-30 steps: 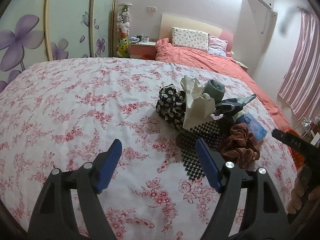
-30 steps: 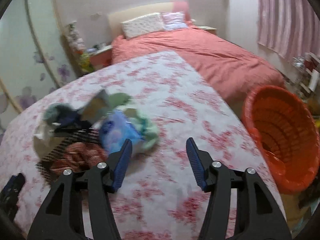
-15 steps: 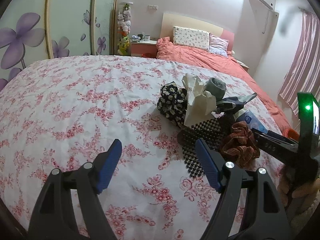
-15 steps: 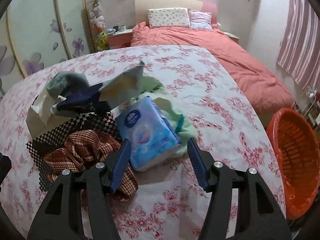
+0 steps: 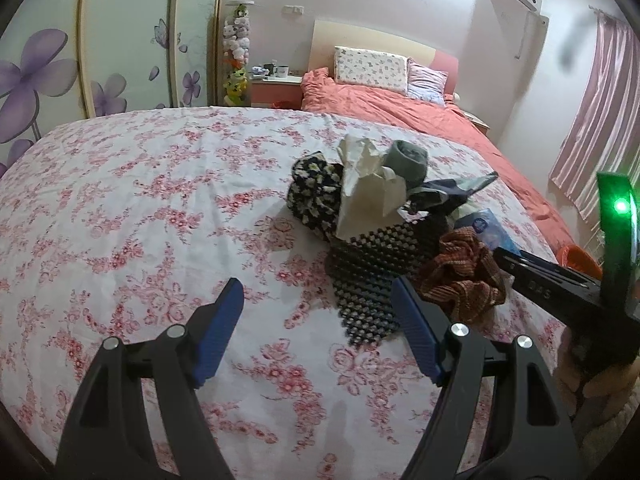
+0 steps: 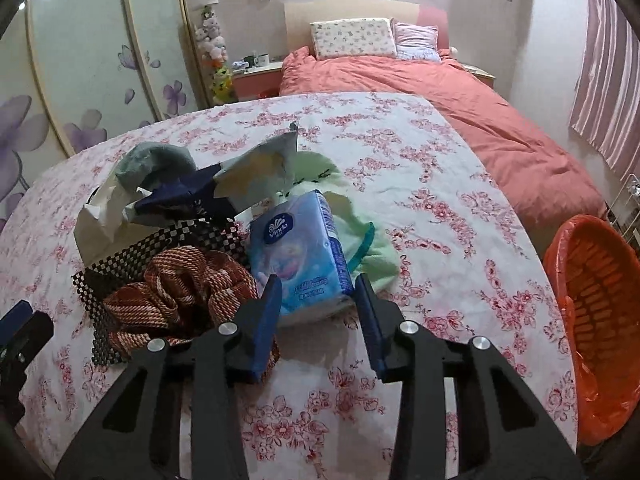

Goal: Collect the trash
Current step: 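Grasp the blue tissue pack with the right tool while the left tool grasps the brown knit cloth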

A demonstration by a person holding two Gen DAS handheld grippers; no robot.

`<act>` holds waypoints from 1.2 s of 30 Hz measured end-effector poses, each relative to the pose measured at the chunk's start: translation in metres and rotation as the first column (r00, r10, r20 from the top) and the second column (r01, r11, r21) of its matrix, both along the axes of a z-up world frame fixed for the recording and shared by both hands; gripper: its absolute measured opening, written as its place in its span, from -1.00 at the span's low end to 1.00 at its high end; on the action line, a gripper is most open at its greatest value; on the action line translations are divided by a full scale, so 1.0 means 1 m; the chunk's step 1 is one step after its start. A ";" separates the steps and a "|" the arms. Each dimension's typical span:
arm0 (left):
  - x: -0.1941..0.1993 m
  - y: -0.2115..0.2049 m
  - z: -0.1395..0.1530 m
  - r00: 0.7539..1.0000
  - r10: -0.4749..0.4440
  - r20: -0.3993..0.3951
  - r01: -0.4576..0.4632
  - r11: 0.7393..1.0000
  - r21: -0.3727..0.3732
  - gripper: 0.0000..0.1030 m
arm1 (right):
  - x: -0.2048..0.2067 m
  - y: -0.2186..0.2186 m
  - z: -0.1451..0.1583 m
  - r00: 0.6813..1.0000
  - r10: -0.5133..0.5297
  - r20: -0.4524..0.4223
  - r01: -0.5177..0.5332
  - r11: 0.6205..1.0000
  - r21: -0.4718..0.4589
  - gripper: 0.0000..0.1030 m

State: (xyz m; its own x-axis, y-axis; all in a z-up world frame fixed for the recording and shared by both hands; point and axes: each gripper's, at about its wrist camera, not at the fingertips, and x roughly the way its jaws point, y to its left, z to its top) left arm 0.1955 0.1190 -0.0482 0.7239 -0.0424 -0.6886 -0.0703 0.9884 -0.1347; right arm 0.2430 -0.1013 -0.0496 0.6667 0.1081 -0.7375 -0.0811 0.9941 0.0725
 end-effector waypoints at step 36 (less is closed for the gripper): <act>0.007 -0.054 0.001 0.990 -0.138 -0.001 0.138 0.990 -0.022 0.45 | -0.029 -0.046 0.004 0.998 -0.064 0.005 0.063 0.992 0.106 -0.47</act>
